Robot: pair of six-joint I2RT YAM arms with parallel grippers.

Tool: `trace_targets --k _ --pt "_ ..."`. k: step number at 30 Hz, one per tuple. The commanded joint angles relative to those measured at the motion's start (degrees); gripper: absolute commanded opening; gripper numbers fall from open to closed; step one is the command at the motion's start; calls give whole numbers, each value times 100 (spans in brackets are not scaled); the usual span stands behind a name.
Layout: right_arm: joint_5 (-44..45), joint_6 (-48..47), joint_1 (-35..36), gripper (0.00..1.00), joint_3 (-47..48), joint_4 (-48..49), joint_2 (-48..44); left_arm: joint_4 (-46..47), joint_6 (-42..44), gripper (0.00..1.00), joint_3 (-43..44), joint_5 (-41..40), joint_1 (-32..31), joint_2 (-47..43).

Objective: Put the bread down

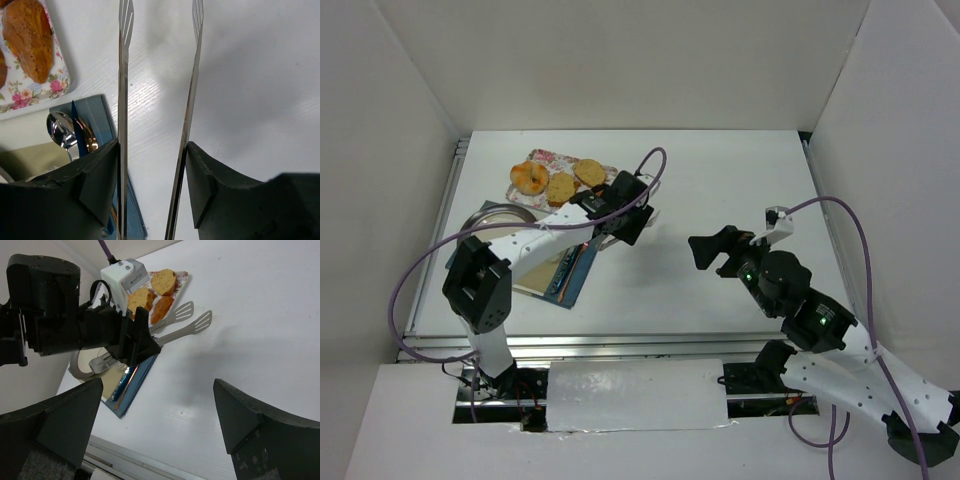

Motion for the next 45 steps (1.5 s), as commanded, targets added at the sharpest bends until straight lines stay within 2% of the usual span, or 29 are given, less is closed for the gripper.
trace_targets --k 1,5,11,16,20,24,29,36,45 --pt "-28 12 27 100 -35 91 -60 -149 -127 64 70 -252 -71 -346" --pt "-125 29 36 100 -70 153 -17 -350 -22 66 386 -759 -123 -514" --pt "-572 99 27 100 -18 126 116 -1027 180 63 1773 -1341 166 -163" --pt "-959 117 27 100 9 100 45 -1116 225 62 2249 -1237 658 232" --pt "-1442 134 36 100 -17 117 -86 -958 163 64 2399 -1017 1324 505" --pt "-1855 179 27 100 -123 302 -210 -748 75 62 2286 -885 1836 646" --pt "-2208 187 36 100 -150 399 -61 -361 -100 62 2074 -1112 2415 620" --pt "-2515 205 36 100 -70 390 274 -255 -197 65 2048 -1122 2864 576" --pt "-2902 266 36 100 -202 557 177 341 -338 65 818 -1016 3392 59"
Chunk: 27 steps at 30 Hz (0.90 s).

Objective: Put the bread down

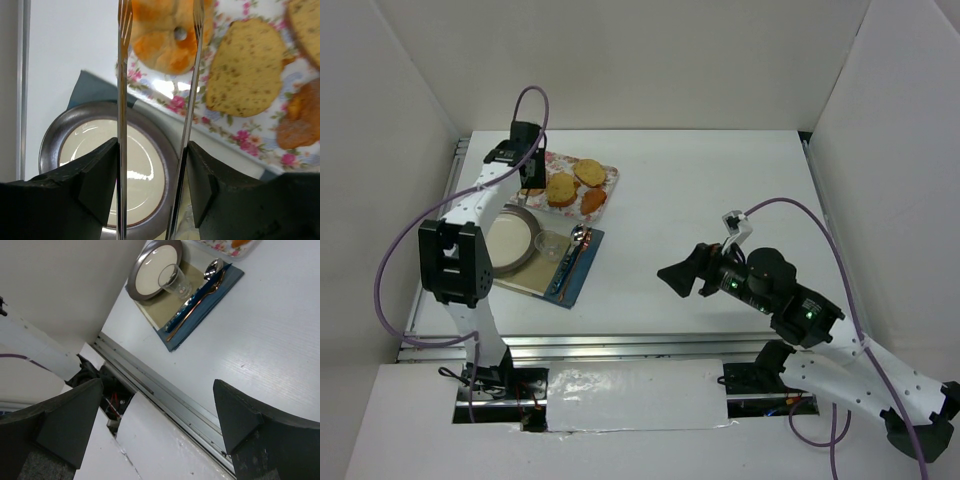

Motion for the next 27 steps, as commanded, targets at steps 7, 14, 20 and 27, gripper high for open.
trace_targets --k 7,14,20,27 --pt "-278 39 27 100 -30 352 -195 785 -201 69 -939 -40 155 -753" --pt "-172 30 36 100 -30 308 -292 804 -227 70 -1001 5 208 -594" --pt "-172 22 27 100 -38 308 -371 822 -227 69 -975 21 269 -568" --pt "-207 30 27 100 -47 317 -406 926 -201 68 -1106 21 340 -472"
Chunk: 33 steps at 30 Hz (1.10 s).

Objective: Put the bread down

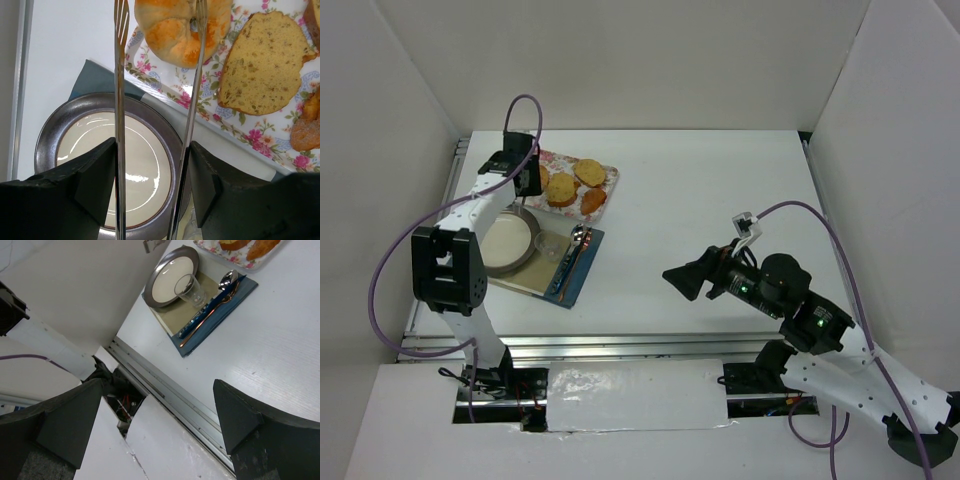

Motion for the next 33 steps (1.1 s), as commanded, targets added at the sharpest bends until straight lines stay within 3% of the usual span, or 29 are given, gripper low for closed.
trace_targets --k 1,7,19,23,26,33 --pt "-24 -11 36 100 -14 244 -37 238 -80 68 -55 -15 99 11" --pt "3 -11 36 100 -14 244 -19 361 -62 72 -178 116 135 90" --pt "-6 -2 36 100 -23 227 -151 361 -36 66 -38 310 152 372" --pt "-6 -2 27 100 -41 218 -221 414 -36 42 -108 354 152 328" --pt "20 6 36 100 -50 236 -256 414 -36 29 -161 354 152 223" --pt "38 -2 36 100 -50 236 -230 537 -54 10 -249 310 152 21"
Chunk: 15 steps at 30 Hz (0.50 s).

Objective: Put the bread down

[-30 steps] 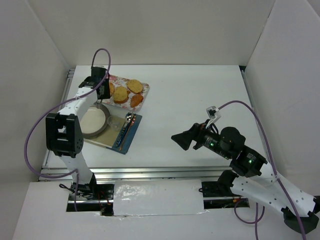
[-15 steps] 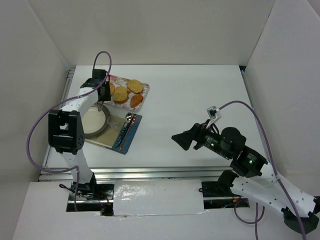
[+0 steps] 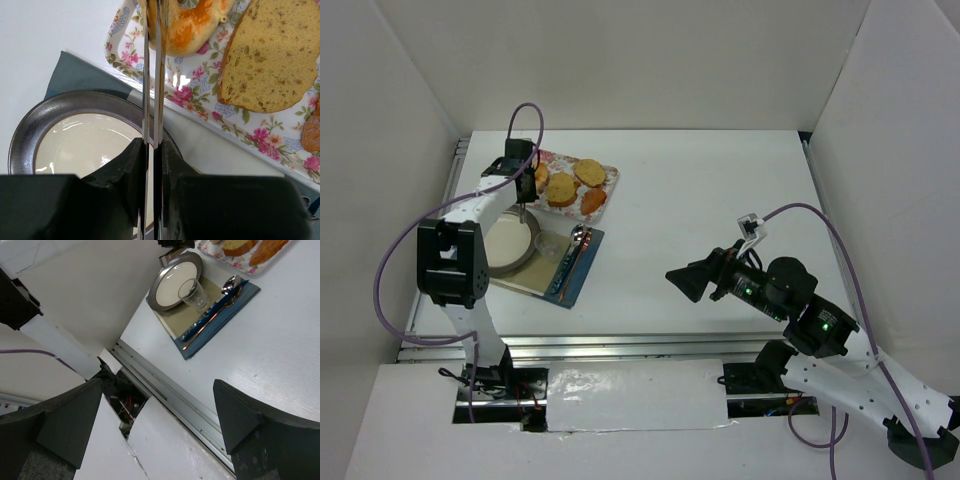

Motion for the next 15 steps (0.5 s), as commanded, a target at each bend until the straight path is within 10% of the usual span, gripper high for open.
trace_targets --k 1,15 --pt "51 4 36 100 -10 227 -14 275 -117 7 -24 -107 26 -347" --pt "69 -13 27 100 16 200 -40 -806 -952 0 382 -1090 -317 -1321"
